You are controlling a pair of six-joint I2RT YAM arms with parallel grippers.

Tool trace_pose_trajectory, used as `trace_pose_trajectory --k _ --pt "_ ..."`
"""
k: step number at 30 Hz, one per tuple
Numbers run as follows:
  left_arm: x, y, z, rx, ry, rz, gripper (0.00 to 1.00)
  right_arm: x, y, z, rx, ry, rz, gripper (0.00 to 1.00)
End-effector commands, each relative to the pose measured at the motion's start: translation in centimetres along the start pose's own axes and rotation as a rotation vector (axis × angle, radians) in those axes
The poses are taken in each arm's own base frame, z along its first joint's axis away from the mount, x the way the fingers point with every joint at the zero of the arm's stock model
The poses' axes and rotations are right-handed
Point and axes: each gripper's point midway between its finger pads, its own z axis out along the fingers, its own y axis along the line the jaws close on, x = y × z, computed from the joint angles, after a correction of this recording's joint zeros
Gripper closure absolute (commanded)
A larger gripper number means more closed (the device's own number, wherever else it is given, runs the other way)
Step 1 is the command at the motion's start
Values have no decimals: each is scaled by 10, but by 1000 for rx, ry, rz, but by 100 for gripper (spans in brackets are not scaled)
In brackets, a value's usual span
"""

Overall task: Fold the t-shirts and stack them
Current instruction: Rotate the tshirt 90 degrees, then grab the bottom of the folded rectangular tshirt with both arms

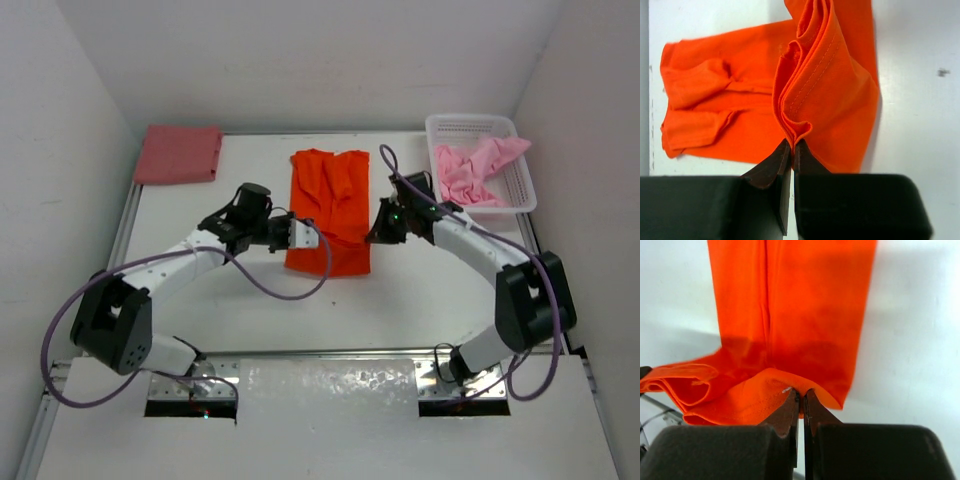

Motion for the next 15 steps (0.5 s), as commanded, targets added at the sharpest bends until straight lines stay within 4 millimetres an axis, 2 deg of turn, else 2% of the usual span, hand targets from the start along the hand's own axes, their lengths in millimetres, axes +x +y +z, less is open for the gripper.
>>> trace_pose_trajectory --k 1,4,5,9,12,13,15 --pt "-6 35 2 -69 -40 -61 100 -29 5 8 -18 -17 -31 100" --pt "8 56 6 -120 -26 -104 100 -46 -1 20 -3 -25 -10 100" --pt "13 60 6 -131 -21 -116 100 -54 0 21 -7 -39 -11 100" --pt "39 69 11 -155 15 -126 100 -60 -4 40 2 -9 1 100" --pt "51 74 18 -174 29 -126 100 -71 -10 48 15 -17 25 100" --pt "50 83 18 -203 21 -108 100 -78 -11 49 18 -33 29 100" --pt "55 88 24 -214 21 -109 100 -83 -17 55 39 -39 30 100"
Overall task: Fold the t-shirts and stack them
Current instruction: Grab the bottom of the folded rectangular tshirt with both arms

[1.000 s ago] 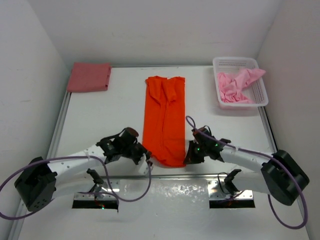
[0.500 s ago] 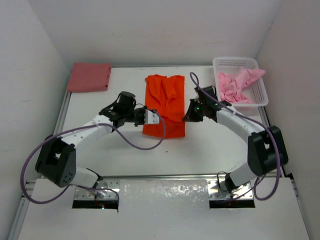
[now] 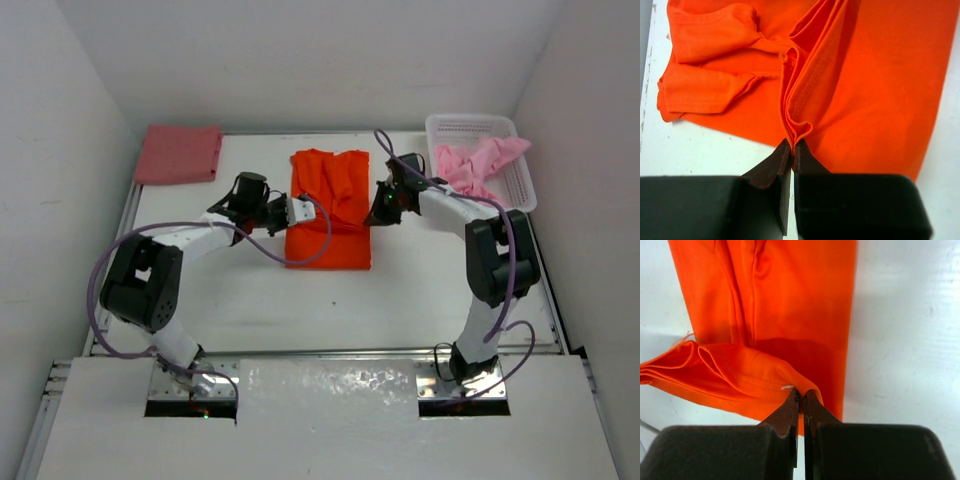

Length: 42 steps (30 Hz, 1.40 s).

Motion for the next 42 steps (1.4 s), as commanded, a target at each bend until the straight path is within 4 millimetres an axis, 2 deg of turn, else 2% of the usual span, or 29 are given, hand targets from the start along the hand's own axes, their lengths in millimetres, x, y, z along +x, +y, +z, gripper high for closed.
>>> trace_pose_trajectory --k 1,2,11,12,13,15,16,17,18,19,21,22,24,25,26,27,28,29,30,31,32,33,35,36,37,38,39,40,42 --pt "-16 33 6 -89 -65 42 100 -32 4 1 -8 -67 -16 100" --pt "-15 34 8 -92 -67 38 100 -38 5 2 -9 -76 -22 100" --pt "9 49 26 -119 -42 29 100 -47 -8 35 5 -27 7 100" --pt "13 47 27 -112 -35 33 100 -46 -9 36 9 -18 8 97" --pt "15 47 28 -110 -31 43 100 -51 -10 37 16 -25 7 87" --pt "18 48 31 -118 -26 60 78 -53 -17 40 42 -26 3 76" --pt "21 50 30 -132 -17 63 70 -60 -22 38 70 -52 -2 72" --pt "25 50 32 -143 -7 50 57 -66 -24 34 90 -72 -23 69" --pt "22 63 31 -201 -18 54 51 -71 -27 30 115 -87 -36 66" --pt "28 75 28 -268 22 22 47 -85 -27 24 138 -128 -54 59" --pt "32 92 28 -328 57 -34 42 -103 -22 9 158 -183 -108 57" --pt "34 105 23 -376 90 -37 37 -119 -22 -2 191 -232 -149 57" --pt "43 121 15 -452 153 -59 37 -132 -21 -25 233 -290 -192 58" --pt "36 137 10 -489 152 -71 37 -135 -25 -33 266 -303 -228 66" --pt "43 138 6 -478 186 -103 37 -131 -26 -38 274 -293 -250 77" --pt "38 139 4 -444 173 -112 39 -119 -26 -46 259 -283 -277 87" --pt "18 149 -3 -414 141 -55 43 -110 -22 -47 226 -279 -313 94" --pt "28 123 -5 -282 184 -57 44 -101 -5 -43 120 -280 -341 99" --pt "14 100 -2 -153 122 -19 45 -71 -3 -33 72 -216 -364 98" --pt "0 84 -9 -55 93 141 45 -60 4 -34 32 -199 -371 97" --pt "9 31 -16 151 124 154 43 -43 11 -30 -26 -153 -374 96" --pt "4 -2 -24 277 86 316 38 -21 3 -27 -35 -113 -347 93" --pt "7 -66 -33 461 86 406 33 -4 -8 -26 -12 -87 -305 79" --pt "29 -102 -37 522 122 420 30 9 -19 -24 13 -56 -272 62" --pt "15 -102 -33 459 96 523 27 19 -25 -25 32 -24 -255 56" --pt "19 -111 -31 449 97 567 26 25 -27 -24 38 -7 -239 53" --pt "38 -131 -32 464 123 585 23 37 -28 -22 27 34 -207 52" --pt "27 -119 -23 371 95 636 22 47 -32 -20 29 72 -189 52" --pt "34 -117 -15 316 130 570 21 67 -38 -17 23 117 -151 52"
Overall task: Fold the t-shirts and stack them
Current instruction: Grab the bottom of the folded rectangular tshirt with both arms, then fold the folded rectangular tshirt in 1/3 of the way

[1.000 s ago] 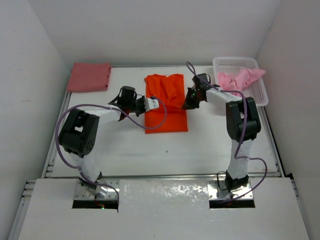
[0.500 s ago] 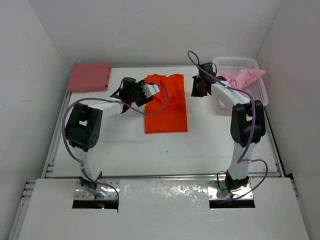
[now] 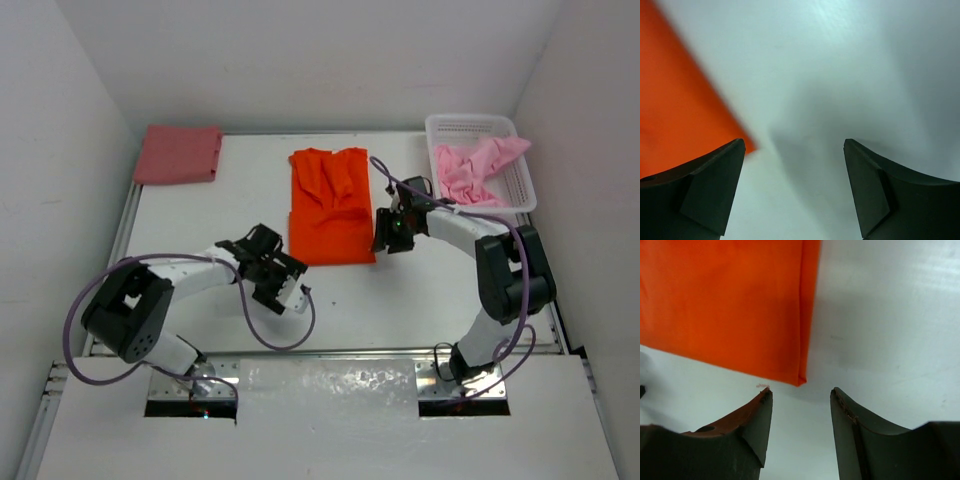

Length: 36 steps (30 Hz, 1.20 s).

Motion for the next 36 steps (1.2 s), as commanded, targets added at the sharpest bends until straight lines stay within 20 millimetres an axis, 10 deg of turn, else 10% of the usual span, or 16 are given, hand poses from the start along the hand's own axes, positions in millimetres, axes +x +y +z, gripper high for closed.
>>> trace_pose_trajectory --k 1,16,22,27,31,36 --pt "10 35 2 -152 42 46 21 16 9 1 -61 34 76 52" --pt "22 42 35 -161 28 11 26 41 1 42 -49 46 241 47" --pt "24 48 43 -176 20 -7 59 37 3 52 -63 43 279 57" --pt "22 63 42 -240 1 -20 98 40 1 52 -54 47 283 95" --pt "16 73 37 -261 -18 -51 100 43 2 48 -61 47 271 100" --pt "12 40 21 -138 13 -65 100 68 0 23 -41 97 190 100"
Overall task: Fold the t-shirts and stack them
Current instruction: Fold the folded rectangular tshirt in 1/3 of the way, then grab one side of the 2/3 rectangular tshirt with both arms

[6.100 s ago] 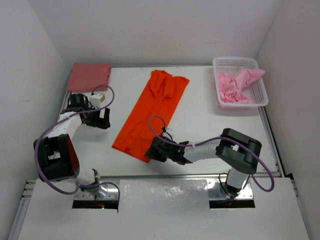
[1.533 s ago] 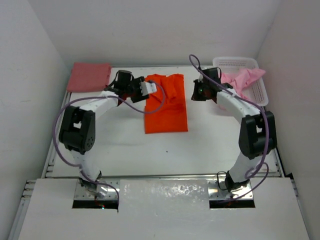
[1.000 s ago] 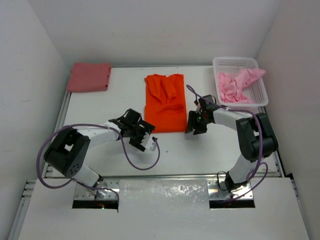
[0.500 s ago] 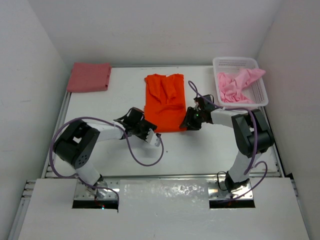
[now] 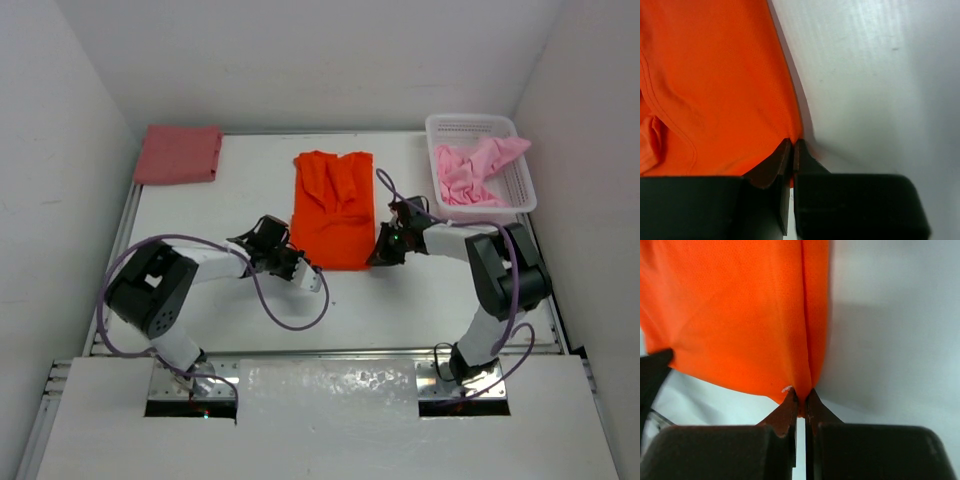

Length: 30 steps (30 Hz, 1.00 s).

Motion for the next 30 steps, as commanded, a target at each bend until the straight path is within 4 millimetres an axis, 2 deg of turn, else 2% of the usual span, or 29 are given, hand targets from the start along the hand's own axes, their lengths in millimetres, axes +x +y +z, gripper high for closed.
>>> trace_pose_trajectory --k 1,2,3,4,5,6,7,8,10,11,13,14,15,16,18,19,20,22,26,27,30 --pt "-14 -15 -22 77 -17 -26 100 46 -31 -20 124 98 -62 100" --pt "-20 -17 -29 85 -28 -38 100 48 -27 -29 111 86 -93 100" --pt "-23 -33 -34 138 -26 -69 100 62 -28 -35 120 118 -106 100" --pt "-33 -38 -41 147 -32 -79 100 77 -34 -40 140 145 -126 100" --pt "-36 -50 -47 180 -28 -101 100 84 -32 -51 144 152 -144 100" --pt "-40 -57 -52 197 -33 -113 100 101 -33 -55 154 185 -170 100" --pt "-50 -59 -60 194 -44 -122 100 109 -32 -60 162 195 -181 100" --pt "-55 -70 -66 229 -42 -144 100 126 -28 -70 156 220 -207 100" --pt "-71 -75 -79 240 -62 -164 100 142 -24 -81 146 242 -202 100" --pt "-77 -86 -88 281 -63 -187 100 154 -26 -91 158 273 -190 100" --pt "-98 -85 -104 290 -121 -187 100 157 -15 -108 119 243 -183 100" --pt "-103 -93 -113 327 -125 -200 100 164 -18 -120 136 264 -169 100" --pt "-116 -88 -123 308 -157 -198 100 155 -5 -132 105 215 -178 100" --pt "-119 -90 -128 317 -164 -215 100 158 -6 -142 126 228 -168 100" --pt "-134 -80 -138 287 -209 -243 100 147 11 -156 96 187 -172 100" --pt "-139 -75 -140 280 -218 -286 100 146 14 -160 92 194 -167 100" --pt "-148 -62 -143 257 -243 -303 100 141 28 -165 50 188 -163 100" --pt "-152 -46 -139 241 -240 -408 100 131 38 -166 49 186 -169 100" --pt "-144 -4 -138 197 -264 -509 100 82 45 -174 68 118 -183 100" --pt "-128 6 -135 176 -243 -567 100 74 45 -173 64 110 -199 100" --pt "-105 33 -132 103 -207 -622 100 45 45 -165 62 73 -188 100"
